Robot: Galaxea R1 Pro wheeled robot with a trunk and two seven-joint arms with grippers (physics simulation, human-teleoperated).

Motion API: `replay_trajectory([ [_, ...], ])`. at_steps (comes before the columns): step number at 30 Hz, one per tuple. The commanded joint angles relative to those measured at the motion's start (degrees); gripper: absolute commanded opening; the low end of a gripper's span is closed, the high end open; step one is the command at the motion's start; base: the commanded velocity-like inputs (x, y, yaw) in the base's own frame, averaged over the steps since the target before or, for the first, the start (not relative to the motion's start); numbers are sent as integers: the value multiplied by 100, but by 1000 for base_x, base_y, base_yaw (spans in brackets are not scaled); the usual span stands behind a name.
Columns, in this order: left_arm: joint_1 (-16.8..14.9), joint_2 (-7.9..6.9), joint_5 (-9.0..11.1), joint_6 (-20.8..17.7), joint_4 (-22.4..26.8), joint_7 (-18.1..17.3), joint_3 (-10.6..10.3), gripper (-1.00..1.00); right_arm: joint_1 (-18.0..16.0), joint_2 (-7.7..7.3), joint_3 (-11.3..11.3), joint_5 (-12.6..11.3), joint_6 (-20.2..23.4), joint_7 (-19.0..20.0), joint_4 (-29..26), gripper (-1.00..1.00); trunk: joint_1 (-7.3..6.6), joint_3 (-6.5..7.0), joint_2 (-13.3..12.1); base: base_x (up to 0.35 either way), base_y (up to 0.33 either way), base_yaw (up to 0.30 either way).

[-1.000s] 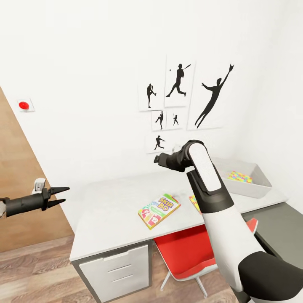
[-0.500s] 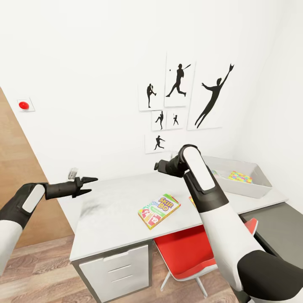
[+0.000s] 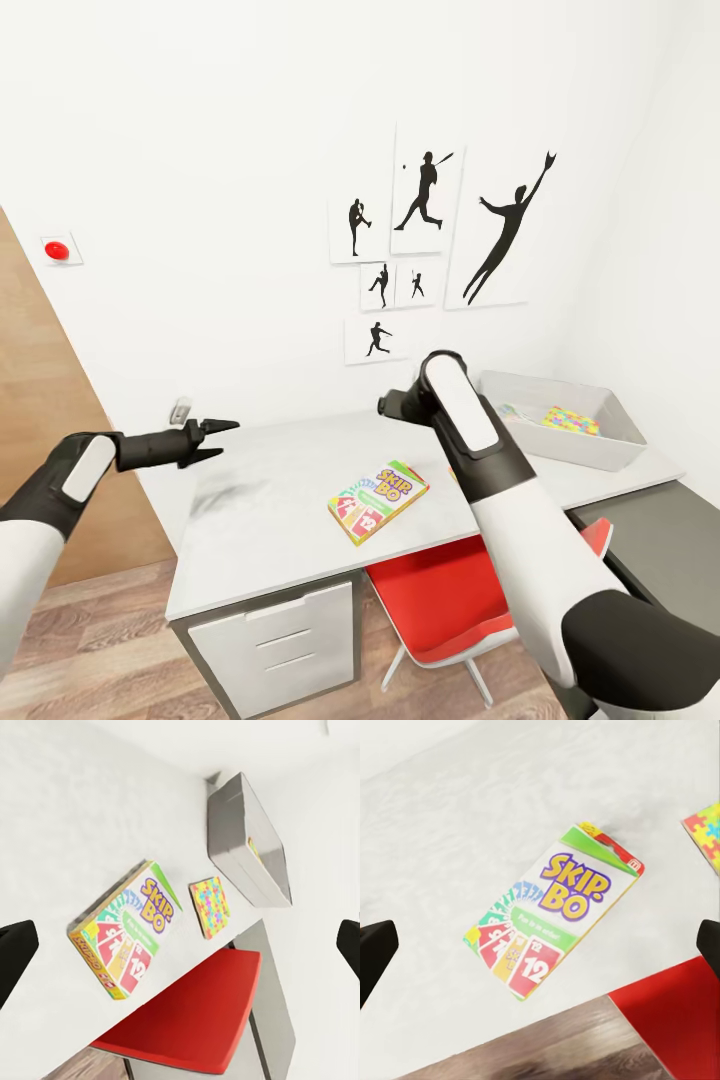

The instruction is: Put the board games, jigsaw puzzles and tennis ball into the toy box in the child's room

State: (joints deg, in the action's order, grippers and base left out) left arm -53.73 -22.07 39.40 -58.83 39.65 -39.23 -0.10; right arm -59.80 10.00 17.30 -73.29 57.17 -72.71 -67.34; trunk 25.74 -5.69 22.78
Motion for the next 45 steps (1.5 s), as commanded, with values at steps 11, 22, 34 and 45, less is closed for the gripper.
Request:
replay_trajectory([
  [11, -6, -8, -19, -17, -1, -47, 541, 100, -346, 0, -20, 56, -69, -9, 796, 100, 4, -14, 13, 0, 0, 0],
  [22, -6, -25, -20, -14, -1, -58, 653, 100, -1153, 0, -17, 64, -580, 309, 2125, 100, 4, -14, 13, 0, 0, 0],
  [34, -6, -26, -20, -14, -1, -58, 662, 100, -1866, 0, -16, 77, -698, 1101, 3864, 100, 4, -14, 13, 0, 0, 0],
  [45, -6, -35, -13, -19, -1, -61, 665, 100, -1918, 0, 9, 78, -964, 1499, 3955, 100, 4, -14, 13, 90, 85, 0],
])
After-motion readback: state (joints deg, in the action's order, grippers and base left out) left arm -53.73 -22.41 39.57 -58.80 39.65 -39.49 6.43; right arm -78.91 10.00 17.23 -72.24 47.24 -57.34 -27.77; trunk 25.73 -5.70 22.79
